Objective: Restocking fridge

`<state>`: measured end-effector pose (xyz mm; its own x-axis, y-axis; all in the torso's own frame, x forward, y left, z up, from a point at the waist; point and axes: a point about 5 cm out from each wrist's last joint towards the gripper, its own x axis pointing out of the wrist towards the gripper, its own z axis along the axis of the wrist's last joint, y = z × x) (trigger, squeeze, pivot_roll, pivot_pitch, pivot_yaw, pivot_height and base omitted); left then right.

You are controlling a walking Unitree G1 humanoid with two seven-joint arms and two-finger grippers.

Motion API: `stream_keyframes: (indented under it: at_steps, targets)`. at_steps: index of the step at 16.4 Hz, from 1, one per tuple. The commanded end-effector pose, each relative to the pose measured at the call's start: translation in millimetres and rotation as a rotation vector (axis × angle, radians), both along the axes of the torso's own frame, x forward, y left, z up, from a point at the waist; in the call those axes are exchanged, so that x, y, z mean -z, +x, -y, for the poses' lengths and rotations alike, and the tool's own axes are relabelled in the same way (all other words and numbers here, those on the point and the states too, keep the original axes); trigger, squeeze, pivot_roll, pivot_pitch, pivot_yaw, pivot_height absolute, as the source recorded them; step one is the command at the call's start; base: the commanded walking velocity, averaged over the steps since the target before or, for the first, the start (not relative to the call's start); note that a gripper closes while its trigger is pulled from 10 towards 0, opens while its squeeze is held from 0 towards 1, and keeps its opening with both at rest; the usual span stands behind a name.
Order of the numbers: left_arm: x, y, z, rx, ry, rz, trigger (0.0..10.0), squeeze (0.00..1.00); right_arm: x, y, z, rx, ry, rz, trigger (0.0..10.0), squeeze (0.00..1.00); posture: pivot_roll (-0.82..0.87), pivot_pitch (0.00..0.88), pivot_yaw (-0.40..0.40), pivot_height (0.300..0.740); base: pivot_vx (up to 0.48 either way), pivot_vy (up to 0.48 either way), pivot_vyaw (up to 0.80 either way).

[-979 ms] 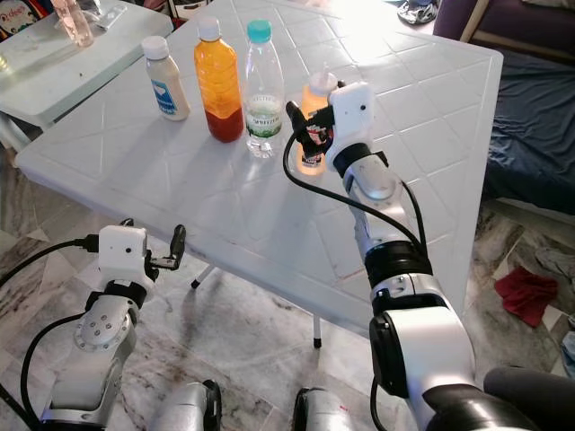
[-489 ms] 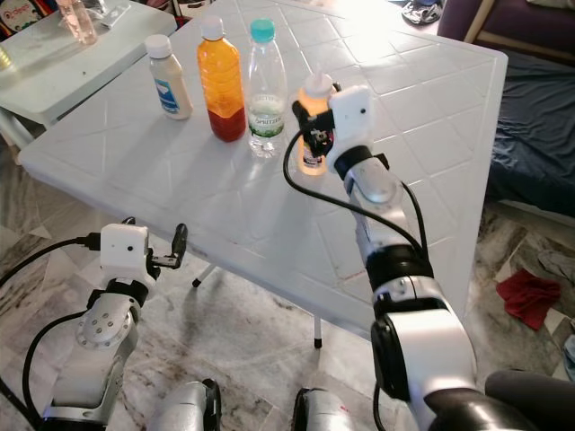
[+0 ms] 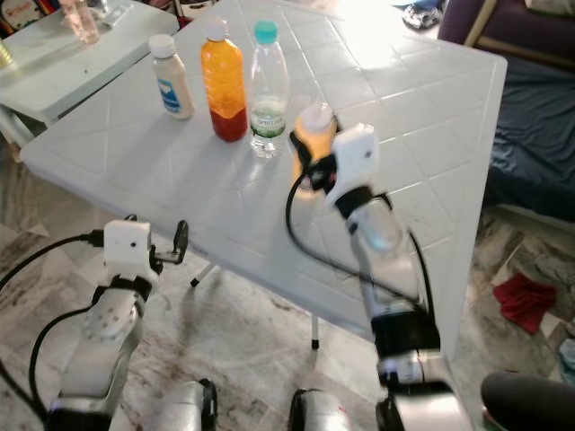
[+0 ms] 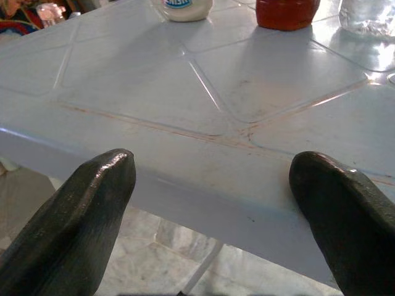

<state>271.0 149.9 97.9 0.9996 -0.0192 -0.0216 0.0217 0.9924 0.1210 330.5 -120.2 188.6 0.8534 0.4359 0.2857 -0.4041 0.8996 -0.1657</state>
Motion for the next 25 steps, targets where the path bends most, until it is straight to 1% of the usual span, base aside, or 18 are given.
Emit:
stream_keyframes:
  at_steps: [1, 3, 4, 5, 6, 7, 8, 10, 11, 13, 15, 18, 23, 25]
  targets:
    - [14, 1.7, -3.6, -0.06, -0.007, -0.071, 10.0, 0.0, 13, -7.8, -2.5, 0.008, 0.021, -0.073, 10.0, 0.0, 0.08, 0.117, -0.059, 0.74, 0.0, 0.0, 0.0]
    - [12, 2.9, -3.6, -0.075, -0.021, -0.055, 10.0, 0.0, 15, -16.3, 0.3, 0.044, 0.046, -0.084, 10.0, 0.0, 0.08, 0.108, -0.055, 0.74, 0.0, 0.0, 0.0]
    - [13, 2.4, -6.2, -0.084, -0.025, -0.054, 10.0, 0.0, 18, -25.3, 1.9, 0.077, 0.083, -0.085, 10.0, 0.0, 0.08, 0.106, -0.05, 0.74, 0.0, 0.0, 0.0]
    - [14, 2.0, -8.0, -0.09, -0.022, -0.054, 10.0, 0.0, 21, -30.4, 1.6, 0.081, 0.099, -0.086, 10.0, 0.0, 0.08, 0.102, -0.046, 0.74, 0.0, 0.281, 0.56]
    - [16, 2.0, -9.9, -0.095, -0.017, -0.06, 10.0, 0.0, 25, -37.3, -2.0, 0.071, 0.074, -0.078, 10.0, 0.0, 0.08, 0.1, -0.046, 0.74, 0.0, 0.311, 0.8]
    - [18, 1.1, -10.5, -0.096, -0.014, -0.064, 10.0, 0.0, 30, -40.8, -0.1, 0.093, 0.049, -0.089, 10.0, 0.0, 0.07, 0.092, -0.053, 0.74, 0.0, 0.27, 0.8]
    - [20, -0.3, -11.5, -0.103, -0.01, -0.078, 10.0, 0.0, 33, -46.6, 8.0, 0.142, 0.089, -0.111, 10.0, 0.0, 0.07, 0.082, -0.06, 0.74, 0.0, 0.262, 0.8]
    - [25, -3.6, -16.1, -0.13, -0.019, -0.086, 10.0, 0.0, 48, -59.0, 18.4, 0.17, 0.059, -0.16, 10.0, 0.0, 0.06, 0.07, -0.056, 0.74, 0.0, 0.343, 0.8]
    - [27, -4.4, -16.4, -0.132, -0.021, -0.09, 10.0, 0.0, 50, -61.7, 20.6, 0.176, 0.052, -0.165, 10.0, 0.0, 0.06, 0.065, -0.057, 0.74, 0.0, 0.349, 0.8]
    - [31, -6.4, -16.0, -0.133, -0.022, -0.1, 10.0, 0.0, 51, -62.6, 22.5, 0.184, 0.046, -0.165, 10.0, 0.0, 0.06, 0.043, -0.061, 0.74, 0.0, 0.366, 0.8]
    - [36, -9.7, -21.0, -0.165, -0.028, -0.12, 10.0, 0.0, 54, -61.9, 21.5, 0.191, 0.046, -0.173, 10.0, 0.0, 0.07, 0.036, -0.059, 0.74, 0.0, 0.377, 0.8]
    - [39, -12.7, -24.7, -0.174, -0.024, -0.129, 10.0, 0.0, 60, -66.1, 21.2, 0.178, 0.034, -0.19, 10.0, 0.0, 0.08, 0.033, -0.062, 0.74, 0.0, 0.389, 0.8]
    - [38, -13.0, -30.5, -0.192, -0.018, -0.114, 10.0, 0.0, 62, -67.9, 25.5, 0.184, 0.022, -0.185, 10.0, 0.0, 0.09, 0.034, -0.065, 0.74, 0.0, 0.391, 0.8]
    - [36, -11.3, -34.9, -0.214, -0.012, -0.1, 10.0, 0.0, 63, -64.9, 29.0, 0.204, 0.015, -0.175, 10.0, 0.0, 0.09, 0.026, -0.058, 0.74, 0.0, 0.0, 0.8]
